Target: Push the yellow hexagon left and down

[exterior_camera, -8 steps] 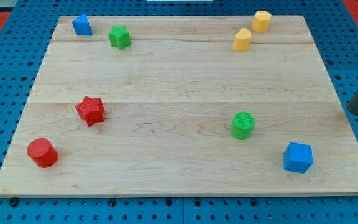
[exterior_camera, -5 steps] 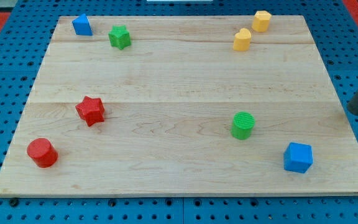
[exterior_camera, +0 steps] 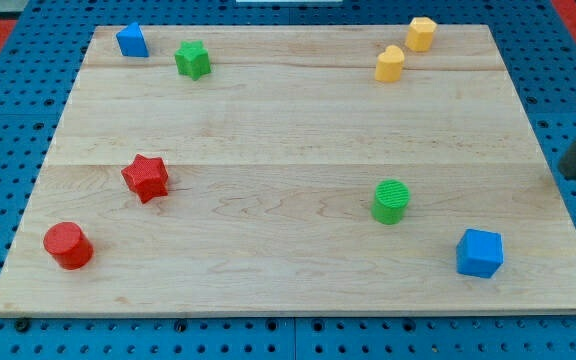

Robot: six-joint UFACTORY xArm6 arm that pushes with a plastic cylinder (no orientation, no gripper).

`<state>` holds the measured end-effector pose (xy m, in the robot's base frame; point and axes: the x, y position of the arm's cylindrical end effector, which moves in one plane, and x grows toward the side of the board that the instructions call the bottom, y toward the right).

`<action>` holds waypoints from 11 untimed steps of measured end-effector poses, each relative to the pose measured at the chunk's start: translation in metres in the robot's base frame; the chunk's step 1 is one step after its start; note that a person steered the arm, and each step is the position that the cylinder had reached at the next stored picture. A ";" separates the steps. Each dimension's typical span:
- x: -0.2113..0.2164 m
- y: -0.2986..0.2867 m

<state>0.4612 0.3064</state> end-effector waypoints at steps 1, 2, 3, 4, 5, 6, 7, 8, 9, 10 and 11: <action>-0.016 -0.047; -0.034 -0.078; -0.077 -0.082; -0.153 -0.079; -0.219 -0.045; -0.246 -0.053; -0.251 -0.097; -0.259 -0.132; -0.269 -0.124; -0.269 -0.150; -0.258 -0.207</action>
<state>0.2036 0.0992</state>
